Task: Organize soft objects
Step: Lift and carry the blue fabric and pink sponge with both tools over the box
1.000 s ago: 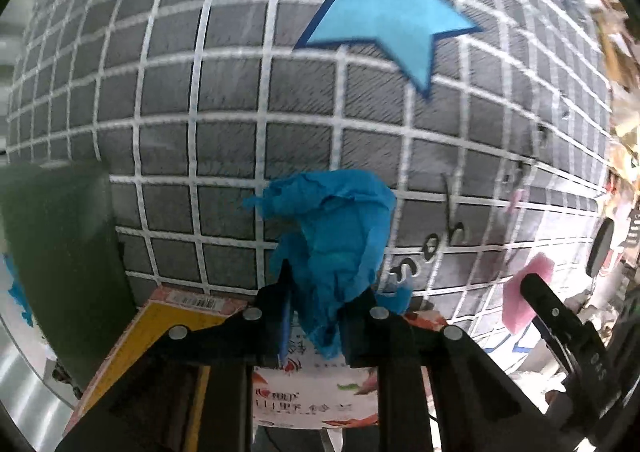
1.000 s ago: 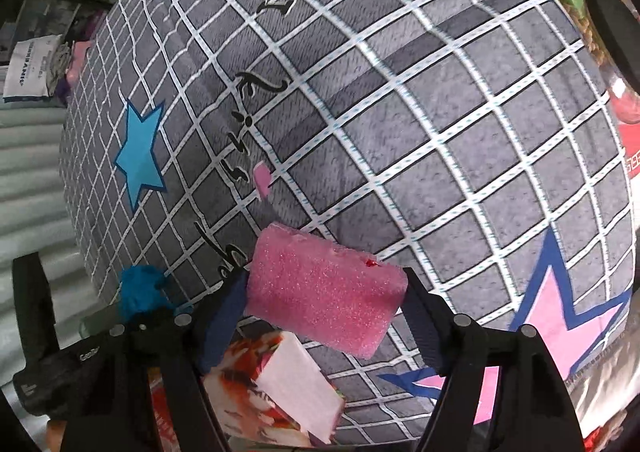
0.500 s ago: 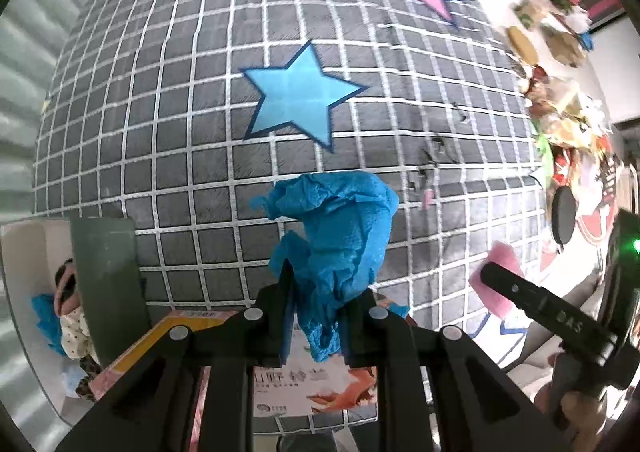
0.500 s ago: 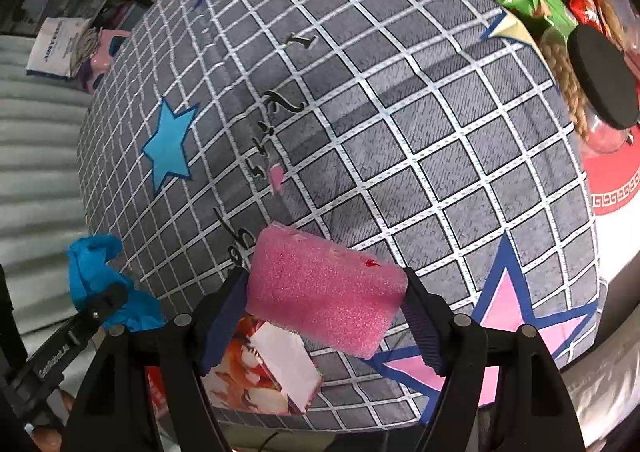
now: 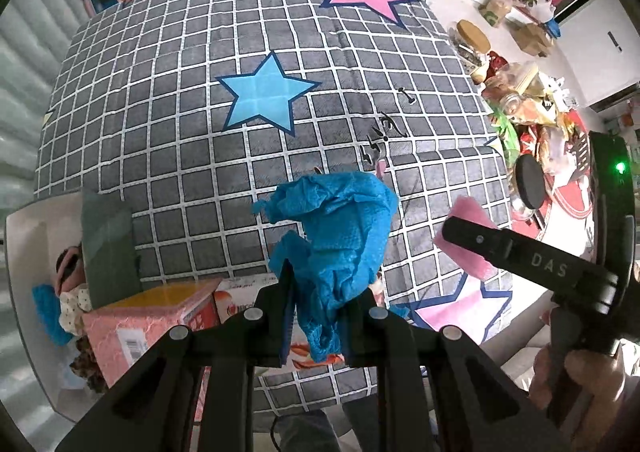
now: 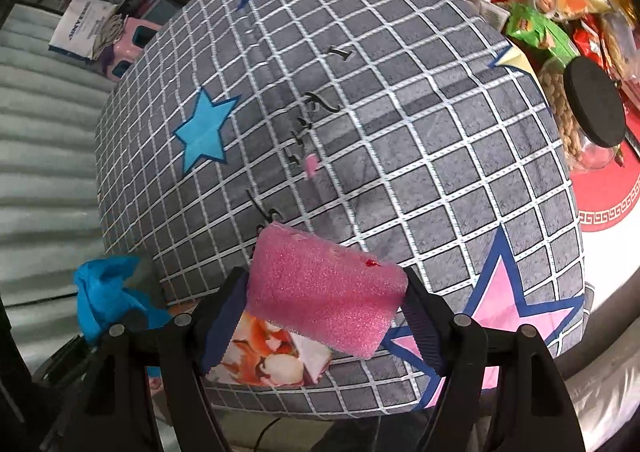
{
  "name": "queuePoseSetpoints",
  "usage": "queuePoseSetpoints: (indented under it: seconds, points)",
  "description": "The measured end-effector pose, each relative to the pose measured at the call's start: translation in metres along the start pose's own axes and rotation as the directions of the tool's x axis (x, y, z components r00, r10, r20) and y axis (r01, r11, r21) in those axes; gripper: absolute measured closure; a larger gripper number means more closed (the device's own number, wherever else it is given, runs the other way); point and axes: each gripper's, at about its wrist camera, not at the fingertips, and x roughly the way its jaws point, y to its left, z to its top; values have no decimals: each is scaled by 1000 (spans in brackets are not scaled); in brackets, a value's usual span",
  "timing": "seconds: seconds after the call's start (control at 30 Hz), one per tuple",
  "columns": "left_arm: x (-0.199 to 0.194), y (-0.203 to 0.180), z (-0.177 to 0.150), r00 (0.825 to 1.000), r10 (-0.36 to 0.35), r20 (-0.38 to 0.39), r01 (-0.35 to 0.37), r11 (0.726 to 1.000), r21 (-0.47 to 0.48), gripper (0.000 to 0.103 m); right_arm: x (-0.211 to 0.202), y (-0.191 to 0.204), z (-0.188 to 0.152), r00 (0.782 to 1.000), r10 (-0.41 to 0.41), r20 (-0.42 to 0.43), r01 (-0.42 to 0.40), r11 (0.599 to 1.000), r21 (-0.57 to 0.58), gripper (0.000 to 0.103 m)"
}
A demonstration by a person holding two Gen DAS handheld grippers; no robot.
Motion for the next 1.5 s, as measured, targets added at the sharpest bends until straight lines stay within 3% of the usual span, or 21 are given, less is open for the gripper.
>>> queuePoseSetpoints:
  seconds: [0.57, 1.0, 1.23, 1.5]
  points:
    - [-46, 30, -59, 997, -44, 65, 47, 998, -36, 83, -21, 74, -40, 1000, 13, 5, -11, 979, -204, 27]
    - [-85, 75, -116, 990, -49, 134, 68, 988, -142, 83, -33, 141, -81, 999, 44, -3, -42, 937, -347, 27]
    - [-108, 115, -145, 982, -13, 188, 63, 964, -260, 83, -32, 190, -107, 998, 57, -15, -58, 886, -461, 27]
    - [-128, 168, -176, 969, 59, 238, 48, 906, -421, 83, -22, 242, -133, 997, 55, -48, -73, 813, -578, 27]
